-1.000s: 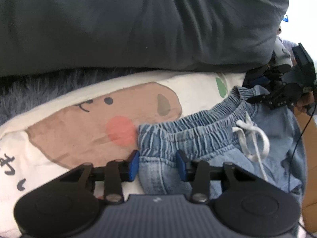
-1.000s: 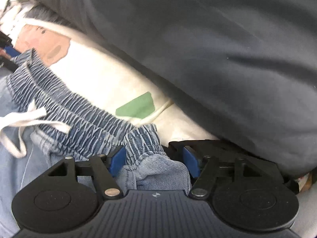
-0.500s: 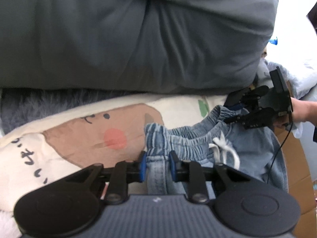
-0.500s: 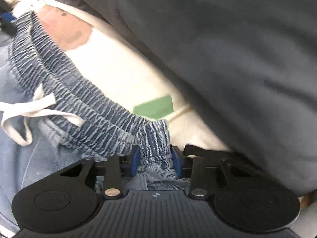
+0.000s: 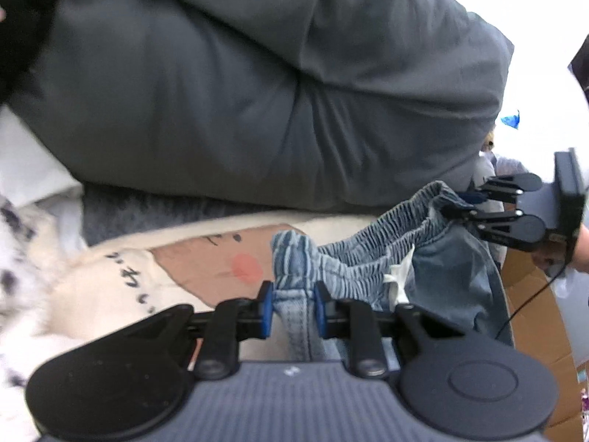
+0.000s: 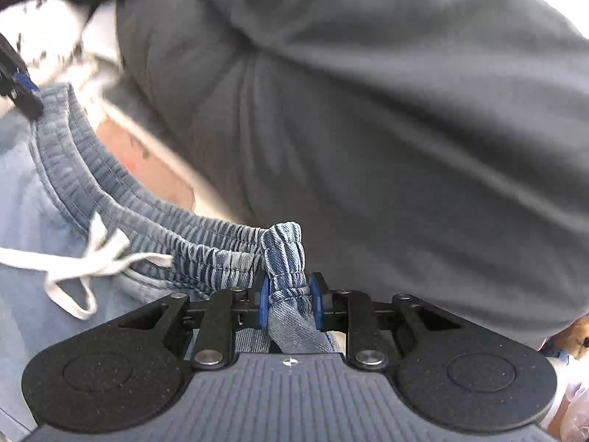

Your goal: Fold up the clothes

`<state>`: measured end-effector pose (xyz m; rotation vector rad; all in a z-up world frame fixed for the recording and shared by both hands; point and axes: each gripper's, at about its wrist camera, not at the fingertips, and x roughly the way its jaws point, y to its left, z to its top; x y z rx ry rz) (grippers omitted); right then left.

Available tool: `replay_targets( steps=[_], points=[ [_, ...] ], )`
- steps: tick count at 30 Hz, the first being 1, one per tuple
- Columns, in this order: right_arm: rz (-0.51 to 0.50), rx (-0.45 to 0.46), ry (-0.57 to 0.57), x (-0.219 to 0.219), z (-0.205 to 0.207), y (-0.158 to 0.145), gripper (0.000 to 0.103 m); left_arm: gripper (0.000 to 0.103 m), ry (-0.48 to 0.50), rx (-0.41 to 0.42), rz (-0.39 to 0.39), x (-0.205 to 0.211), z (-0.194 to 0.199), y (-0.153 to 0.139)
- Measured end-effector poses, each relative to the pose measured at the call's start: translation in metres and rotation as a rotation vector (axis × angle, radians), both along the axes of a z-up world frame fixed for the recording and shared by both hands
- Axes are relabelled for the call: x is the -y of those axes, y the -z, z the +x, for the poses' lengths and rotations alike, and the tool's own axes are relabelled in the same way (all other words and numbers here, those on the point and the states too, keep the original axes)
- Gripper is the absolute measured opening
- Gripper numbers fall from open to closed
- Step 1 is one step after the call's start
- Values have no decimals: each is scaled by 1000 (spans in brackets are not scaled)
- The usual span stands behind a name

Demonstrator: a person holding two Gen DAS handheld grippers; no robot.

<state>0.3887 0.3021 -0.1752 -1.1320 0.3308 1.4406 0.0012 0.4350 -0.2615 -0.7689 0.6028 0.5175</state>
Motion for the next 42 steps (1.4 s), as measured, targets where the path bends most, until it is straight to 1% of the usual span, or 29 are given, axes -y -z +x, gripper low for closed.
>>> replay_targets(
  steps=[3,5,9,11,13,15,18,21,23,26,27,28,30,32,33,34,36,37,40,42],
  points=[
    [35,-49,36,-6,-5,-21,23,23,-29,-7,0,-4,-15,-11],
    [55,-92,65,-7,-7,-32,23,23,-40,-17,16,-8,-21,-20],
    [70,-177,128,-16,-10,-34,23,23,-64,-34,52,-24,-26,-33],
    [62,-190,146,-25,-8,-21,23,23,-65,-50,48,-37,-22,-28],
    [49,-209,164,-35,-3,-1,23,23,-59,-86,41,-47,-11,-12],
    [19,-220,181,-46,4,24,23,23,-54,-128,40,-56,2,5],
    [-34,-233,210,-63,12,65,24,24,-78,-182,-1,-71,16,31],
    [-90,-201,221,-74,14,97,24,24,-62,-246,36,-74,35,46],
    [-108,-190,239,-77,17,112,24,24,-60,-267,33,-80,43,57],
    [-102,-197,281,-85,26,129,25,24,-45,-299,43,-86,48,77],
    [-91,-199,293,-87,27,133,26,24,-45,-312,39,-88,50,85],
    [-79,-201,306,-90,28,136,30,25,-47,-324,33,-89,53,92],
    [-53,-206,332,-94,30,142,36,29,-65,-329,10,-90,53,100],
    [-43,-208,332,-96,30,141,38,32,-74,-328,-9,-90,51,98],
    [-41,-214,330,-95,30,137,41,34,-75,-328,-16,-89,49,95],
    [-37,-223,328,-92,31,131,47,37,-75,-328,-22,-88,46,92],
    [-33,-241,316,-84,31,119,48,43,-65,-323,-34,-86,42,88],
    [-35,-244,304,-79,31,114,49,50,-57,-324,-40,-85,41,89],
    [-52,-207,277,-67,31,110,50,50,-28,-339,-50,-81,41,92],
    [-64,-207,303,-62,39,112,50,50,-13,-345,-62,-78,39,96]
  ],
)
